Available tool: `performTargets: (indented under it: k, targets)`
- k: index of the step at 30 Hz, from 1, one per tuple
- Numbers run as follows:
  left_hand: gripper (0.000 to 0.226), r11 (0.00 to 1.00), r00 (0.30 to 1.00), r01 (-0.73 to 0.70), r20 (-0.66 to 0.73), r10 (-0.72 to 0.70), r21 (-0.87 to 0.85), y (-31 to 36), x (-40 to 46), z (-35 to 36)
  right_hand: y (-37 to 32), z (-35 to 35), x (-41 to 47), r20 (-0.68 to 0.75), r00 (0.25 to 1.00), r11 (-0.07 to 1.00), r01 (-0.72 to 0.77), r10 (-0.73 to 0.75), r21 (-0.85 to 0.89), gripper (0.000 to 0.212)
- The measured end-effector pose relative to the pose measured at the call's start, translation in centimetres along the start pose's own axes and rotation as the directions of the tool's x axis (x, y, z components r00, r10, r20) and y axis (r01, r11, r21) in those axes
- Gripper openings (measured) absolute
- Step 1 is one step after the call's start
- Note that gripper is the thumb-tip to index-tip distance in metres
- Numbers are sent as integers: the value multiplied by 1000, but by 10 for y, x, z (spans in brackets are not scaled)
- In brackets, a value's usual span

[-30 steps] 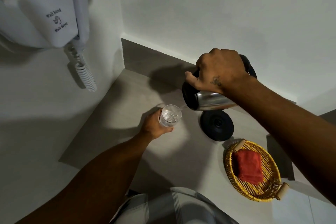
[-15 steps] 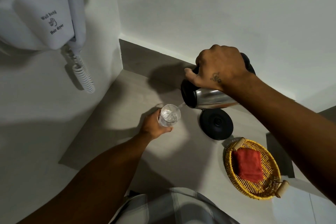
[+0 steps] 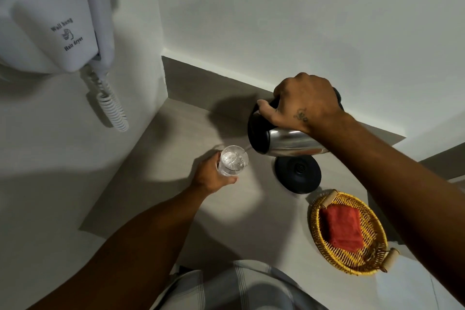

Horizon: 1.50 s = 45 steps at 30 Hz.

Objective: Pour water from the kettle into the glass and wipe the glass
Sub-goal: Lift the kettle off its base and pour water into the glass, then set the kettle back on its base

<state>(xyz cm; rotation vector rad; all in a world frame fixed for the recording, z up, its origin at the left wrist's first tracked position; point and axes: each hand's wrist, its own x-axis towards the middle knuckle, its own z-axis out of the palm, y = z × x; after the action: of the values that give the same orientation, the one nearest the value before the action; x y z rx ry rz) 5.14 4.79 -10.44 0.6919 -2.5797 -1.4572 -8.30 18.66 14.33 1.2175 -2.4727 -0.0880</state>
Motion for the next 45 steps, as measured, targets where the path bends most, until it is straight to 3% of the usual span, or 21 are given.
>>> performTargets:
  k: [5, 8, 11, 15, 17, 21, 29, 41, 45]
  targets:
    - [75, 1000, 1000, 0, -2, 0, -17, -1, -1, 1, 18, 31, -32, 83, 979, 963, -198, 186, 184, 55]
    - [75, 1000, 1000, 6, -9, -6, -11, 0, -1, 1, 41, 51, -60, 129, 899, 809, -434, 420, 396, 49]
    - [79, 1000, 1000, -18, -3, 18, -11, 2, -1, 0, 62, 73, -94, 207, 704, 462, -631, 680, 623, 34]
    - [82, 997, 996, -80, -35, 80, 10, 0, 0, -2, 80, 106, -140, 269, 403, 90, -681, 875, 727, 41]
    - [83, 994, 993, -107, -44, 108, 32, -2, 2, -1, 86, 119, -155, 282, 306, -14, -656, 909, 755, 42]
    - [88, 989, 989, -132, -55, 136, 62, -6, 6, 2, 94, 136, -171, 281, 197, -120, -580, 939, 806, 44]
    - [89, 993, 993, -111, -31, 112, 34, -11, 12, 10, 114, 157, -180, 307, 170, -188, -495, 936, 848, 42]
    - [79, 999, 1000, -10, -7, 10, 39, -14, 15, 14, 115, 163, -195, 364, 241, -219, -473, 900, 853, 34]
    - [76, 998, 1000, -26, -14, 27, 51, -17, 13, 15, 112, 158, -198, 341, 289, -166, -495, 894, 853, 40]
